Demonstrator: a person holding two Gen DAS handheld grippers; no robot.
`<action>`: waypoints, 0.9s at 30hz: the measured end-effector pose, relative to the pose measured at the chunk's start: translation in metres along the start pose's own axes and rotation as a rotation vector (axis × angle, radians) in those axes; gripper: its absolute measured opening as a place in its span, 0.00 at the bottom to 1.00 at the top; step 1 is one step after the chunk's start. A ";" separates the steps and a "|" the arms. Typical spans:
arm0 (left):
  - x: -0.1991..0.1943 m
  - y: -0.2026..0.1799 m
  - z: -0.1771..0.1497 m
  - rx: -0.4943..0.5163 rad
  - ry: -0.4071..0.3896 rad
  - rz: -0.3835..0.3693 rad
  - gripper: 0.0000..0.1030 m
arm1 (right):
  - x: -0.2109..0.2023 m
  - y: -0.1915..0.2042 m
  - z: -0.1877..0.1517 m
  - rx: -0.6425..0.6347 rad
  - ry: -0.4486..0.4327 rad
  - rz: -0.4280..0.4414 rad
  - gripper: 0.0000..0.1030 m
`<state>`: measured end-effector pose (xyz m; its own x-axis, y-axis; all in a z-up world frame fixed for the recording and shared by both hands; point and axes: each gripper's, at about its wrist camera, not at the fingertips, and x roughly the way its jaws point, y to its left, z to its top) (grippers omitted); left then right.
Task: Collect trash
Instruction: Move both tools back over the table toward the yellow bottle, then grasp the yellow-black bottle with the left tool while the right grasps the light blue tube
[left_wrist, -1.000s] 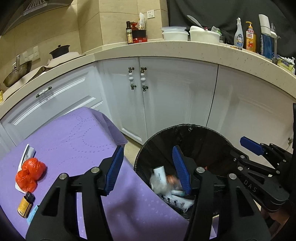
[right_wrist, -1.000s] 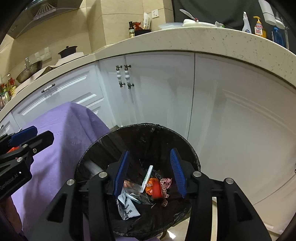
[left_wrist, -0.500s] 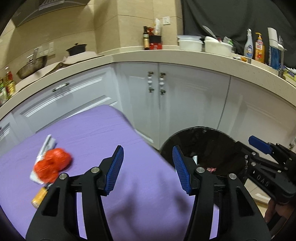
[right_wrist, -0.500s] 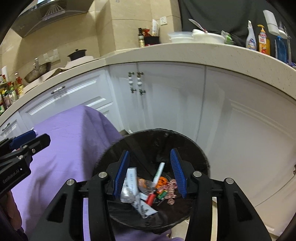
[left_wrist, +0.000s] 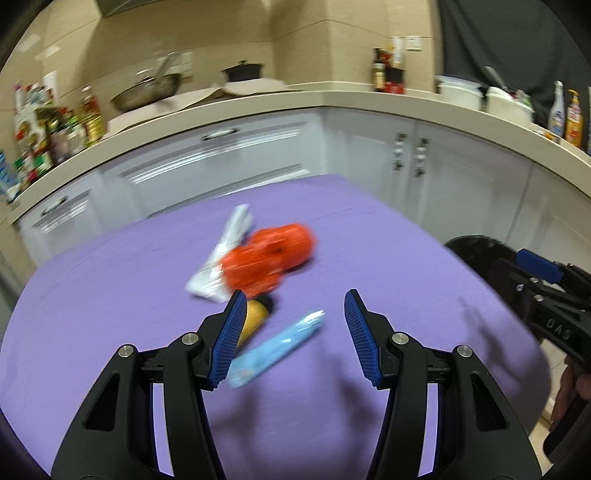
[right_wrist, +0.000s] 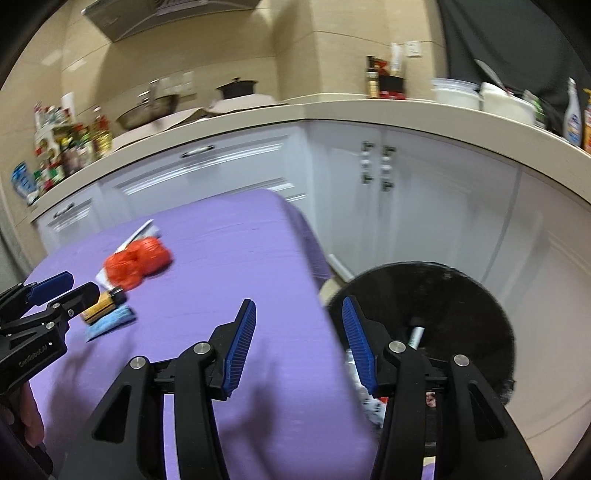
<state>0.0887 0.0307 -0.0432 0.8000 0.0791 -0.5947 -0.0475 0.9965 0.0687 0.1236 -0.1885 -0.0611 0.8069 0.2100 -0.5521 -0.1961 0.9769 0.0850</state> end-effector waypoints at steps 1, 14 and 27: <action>0.000 0.008 -0.002 -0.009 0.004 0.011 0.52 | 0.002 0.006 0.000 -0.009 0.004 0.008 0.47; 0.027 0.054 -0.010 -0.050 0.086 0.019 0.52 | 0.013 0.052 0.003 -0.078 0.044 0.050 0.47; 0.047 0.051 -0.008 -0.031 0.146 -0.059 0.48 | 0.023 0.064 0.005 -0.099 0.062 0.067 0.50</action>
<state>0.1190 0.0849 -0.0737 0.7066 0.0209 -0.7073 -0.0231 0.9997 0.0065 0.1319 -0.1213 -0.0642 0.7548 0.2684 -0.5985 -0.3048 0.9515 0.0423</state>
